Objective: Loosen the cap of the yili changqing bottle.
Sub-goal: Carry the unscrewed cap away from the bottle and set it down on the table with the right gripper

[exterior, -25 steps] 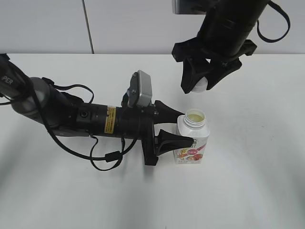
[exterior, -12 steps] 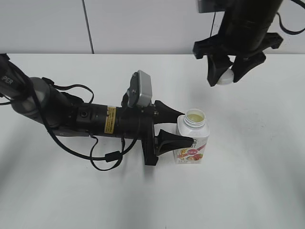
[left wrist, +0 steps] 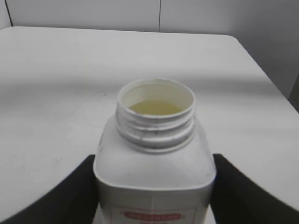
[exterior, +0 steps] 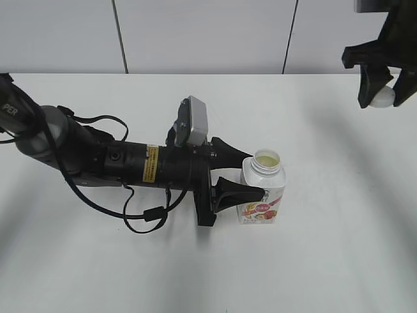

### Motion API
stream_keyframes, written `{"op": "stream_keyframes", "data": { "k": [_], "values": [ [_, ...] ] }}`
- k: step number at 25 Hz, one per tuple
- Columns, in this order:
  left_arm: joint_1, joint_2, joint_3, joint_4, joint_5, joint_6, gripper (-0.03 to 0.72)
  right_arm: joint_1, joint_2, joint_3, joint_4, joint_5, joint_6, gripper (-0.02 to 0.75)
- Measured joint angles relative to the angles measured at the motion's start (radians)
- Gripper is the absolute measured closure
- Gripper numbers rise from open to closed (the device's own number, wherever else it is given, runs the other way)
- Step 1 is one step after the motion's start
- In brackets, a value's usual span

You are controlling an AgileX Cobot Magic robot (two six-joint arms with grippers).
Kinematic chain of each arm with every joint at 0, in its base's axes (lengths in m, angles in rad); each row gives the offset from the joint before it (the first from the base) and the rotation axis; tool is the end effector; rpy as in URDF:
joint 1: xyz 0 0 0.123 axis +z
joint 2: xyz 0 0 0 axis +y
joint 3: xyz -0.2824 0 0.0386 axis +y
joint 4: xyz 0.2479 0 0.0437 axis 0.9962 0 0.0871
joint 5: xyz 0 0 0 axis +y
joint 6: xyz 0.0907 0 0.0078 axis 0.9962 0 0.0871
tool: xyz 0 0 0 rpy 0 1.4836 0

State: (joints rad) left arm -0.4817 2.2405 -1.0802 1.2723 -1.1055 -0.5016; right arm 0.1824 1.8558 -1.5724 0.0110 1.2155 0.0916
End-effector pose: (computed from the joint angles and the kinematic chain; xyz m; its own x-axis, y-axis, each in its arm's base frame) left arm 0.3053 -0.2473 0.0860 -0.0077 0.2688 -0.9632 1.0000 0.0009 -0.0078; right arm 0.3745 0.0700 0.2659 -0.9840 -0.0846 -0.1568 -0.0896 0.9957 0.0252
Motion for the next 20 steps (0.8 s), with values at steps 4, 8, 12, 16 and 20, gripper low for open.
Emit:
{"op": "stream_keyframes", "data": {
  "k": [4,8,12,16,20],
  "values": [
    [0.0,0.0,-0.001,0.001,0.0,0.0,0.258,-0.009,0.0,0.088,-0.011,-0.07,-0.002,0.345],
    [0.0,0.0,-0.001,0.001,0.0,0.0,0.258,-0.009,0.0,0.223,-0.011,-0.236,0.0,0.345],
    [0.0,0.0,-0.001,0.001,0.0,0.0,0.258,-0.009,0.019,0.335,-0.011,-0.365,0.0,0.345],
    [0.0,0.0,-0.001,0.001,0.0,0.0,0.258,-0.009,0.062,0.374,-0.011,-0.449,0.0,0.346],
    [0.0,0.0,-0.001,0.001,0.0,0.0,0.258,-0.009,0.099,0.376,-0.011,-0.519,0.0,0.346]
  ]
}}
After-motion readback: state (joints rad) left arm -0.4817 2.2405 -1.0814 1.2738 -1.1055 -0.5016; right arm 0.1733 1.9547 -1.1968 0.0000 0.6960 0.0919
